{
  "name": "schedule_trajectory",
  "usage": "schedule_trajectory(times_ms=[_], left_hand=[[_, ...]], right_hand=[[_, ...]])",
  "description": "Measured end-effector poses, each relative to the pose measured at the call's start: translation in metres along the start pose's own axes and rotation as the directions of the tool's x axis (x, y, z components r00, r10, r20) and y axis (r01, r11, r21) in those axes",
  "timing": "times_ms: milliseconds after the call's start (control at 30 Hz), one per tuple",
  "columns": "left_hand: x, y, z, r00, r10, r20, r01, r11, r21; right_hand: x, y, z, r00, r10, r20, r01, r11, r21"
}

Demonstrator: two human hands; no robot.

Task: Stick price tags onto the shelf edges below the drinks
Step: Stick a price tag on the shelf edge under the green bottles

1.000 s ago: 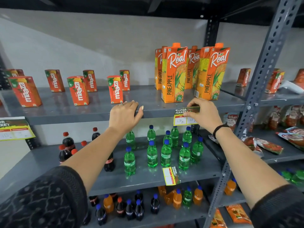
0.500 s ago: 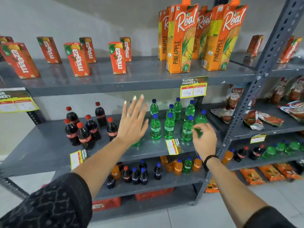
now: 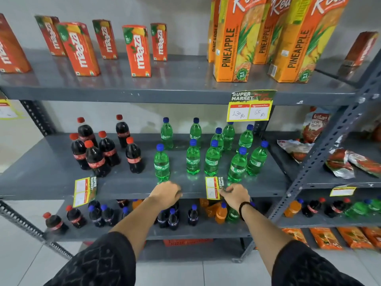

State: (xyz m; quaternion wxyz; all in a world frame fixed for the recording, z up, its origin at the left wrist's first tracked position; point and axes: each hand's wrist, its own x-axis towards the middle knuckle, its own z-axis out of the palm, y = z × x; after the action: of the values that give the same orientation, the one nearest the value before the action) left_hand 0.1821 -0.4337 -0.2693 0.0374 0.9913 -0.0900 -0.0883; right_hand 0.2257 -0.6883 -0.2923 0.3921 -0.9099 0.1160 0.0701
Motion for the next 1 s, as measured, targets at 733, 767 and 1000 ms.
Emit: schedule_trajectory(times_ms=[733, 767, 1000], left_hand=[[0.021, 0.001, 0.007, 0.991, -0.129, 0.046, 0.133, 0.984, -0.121], [0.022, 0.001, 0.008, 0.991, -0.129, 0.045, 0.133, 0.984, -0.12], [0.023, -0.003, 0.012, 0.991, -0.132, 0.026, 0.134, 0.98, -0.147]], right_hand=[[-0.005, 0.045, -0.006, 0.968, -0.232, 0.096, 0.21, 0.959, 0.192], [-0.005, 0.047, -0.005, 0.965, -0.25, 0.081, 0.236, 0.96, 0.152], [-0.008, 0.045, -0.002, 0.91, -0.401, 0.109, 0.411, 0.907, -0.092]])
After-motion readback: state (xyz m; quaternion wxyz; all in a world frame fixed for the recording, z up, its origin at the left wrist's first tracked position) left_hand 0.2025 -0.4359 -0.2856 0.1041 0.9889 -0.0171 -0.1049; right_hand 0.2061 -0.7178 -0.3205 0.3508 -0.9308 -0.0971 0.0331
